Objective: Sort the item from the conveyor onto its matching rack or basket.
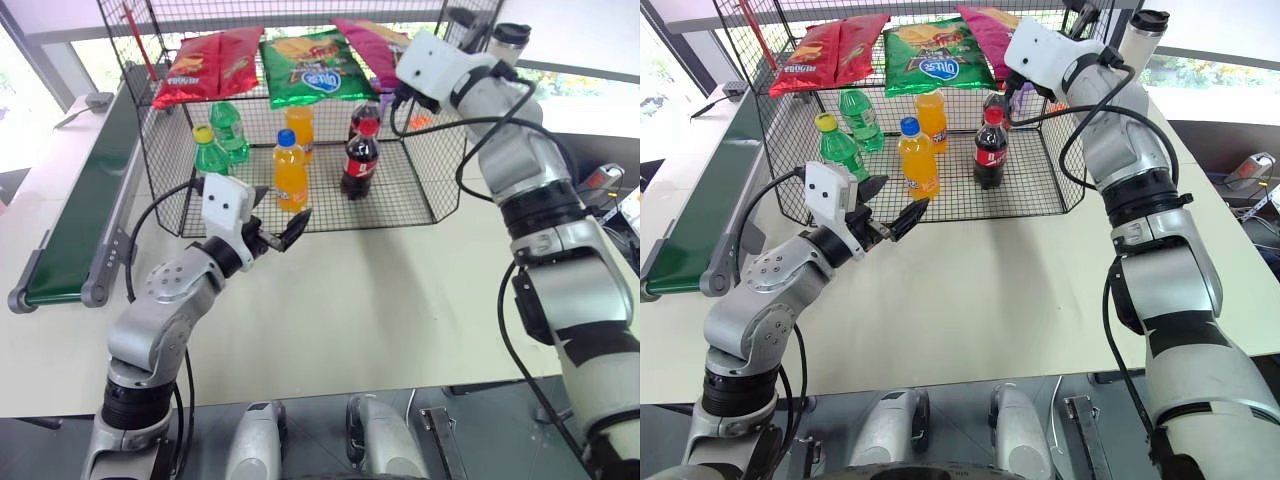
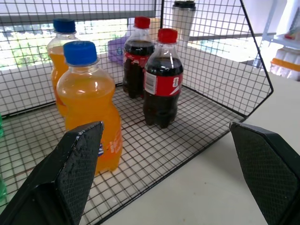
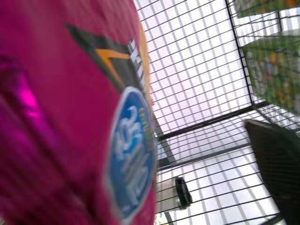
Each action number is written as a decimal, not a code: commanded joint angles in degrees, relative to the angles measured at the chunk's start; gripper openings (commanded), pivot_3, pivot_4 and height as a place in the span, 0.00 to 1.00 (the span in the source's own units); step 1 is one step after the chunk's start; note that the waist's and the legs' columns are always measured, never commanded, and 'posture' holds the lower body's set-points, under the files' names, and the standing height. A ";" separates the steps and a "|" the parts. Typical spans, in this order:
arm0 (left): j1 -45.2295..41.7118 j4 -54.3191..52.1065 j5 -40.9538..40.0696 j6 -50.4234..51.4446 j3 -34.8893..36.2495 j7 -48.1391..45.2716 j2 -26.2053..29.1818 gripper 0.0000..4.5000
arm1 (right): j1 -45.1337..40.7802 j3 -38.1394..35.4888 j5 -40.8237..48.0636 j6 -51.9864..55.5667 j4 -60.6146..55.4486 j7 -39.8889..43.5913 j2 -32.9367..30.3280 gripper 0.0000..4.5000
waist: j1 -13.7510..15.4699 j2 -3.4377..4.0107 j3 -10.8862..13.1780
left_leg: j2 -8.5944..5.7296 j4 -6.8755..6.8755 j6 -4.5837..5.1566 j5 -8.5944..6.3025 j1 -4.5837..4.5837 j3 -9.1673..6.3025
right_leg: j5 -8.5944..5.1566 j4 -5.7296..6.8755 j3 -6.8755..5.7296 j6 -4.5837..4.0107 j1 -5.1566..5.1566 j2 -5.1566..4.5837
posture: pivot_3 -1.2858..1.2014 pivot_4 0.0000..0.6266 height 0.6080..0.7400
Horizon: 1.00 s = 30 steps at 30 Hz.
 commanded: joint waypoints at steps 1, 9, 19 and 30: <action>0.53 -0.63 0.74 -1.58 0.07 -0.08 -0.35 1.00 | -1.40 -0.74 1.69 0.94 -1.77 6.56 -1.51 0.99 | -0.20 0.00 0.00 | 0.00 0.00 0.00 0.00 0.00 0.00 | 0.00 0.00 0.00 0.00 0.00 0.00 | 0.52 0.24 1.00; 1.16 0.63 1.89 -2.52 -0.07 -0.30 -0.89 1.00 | 0.39 -1.56 5.87 2.92 -7.02 18.68 -3.55 0.99 | -0.22 0.00 0.00 | 0.00 0.00 0.00 0.00 0.01 0.00 | 0.00 0.00 0.00 0.01 0.01 0.00 | 0.52 0.24 1.00; 2.29 1.85 3.51 -3.89 -0.46 -0.27 -1.53 1.00 | 0.55 -1.12 8.05 3.80 -7.28 25.00 -2.30 0.99 | -0.34 0.01 0.00 | 0.01 -0.01 0.00 0.00 0.04 0.00 | 0.00 0.01 -0.01 0.01 0.02 0.01 | 0.52 0.24 1.00; 3.08 3.44 5.19 -5.29 -0.55 -0.30 -2.34 1.00 | -3.50 -1.88 7.39 1.51 -0.83 18.22 -0.60 0.99 | -0.20 0.02 0.01 | 0.00 0.00 0.00 0.00 -0.01 0.00 | 0.00 0.00 -0.01 0.00 -0.01 0.00 | 0.52 0.24 1.00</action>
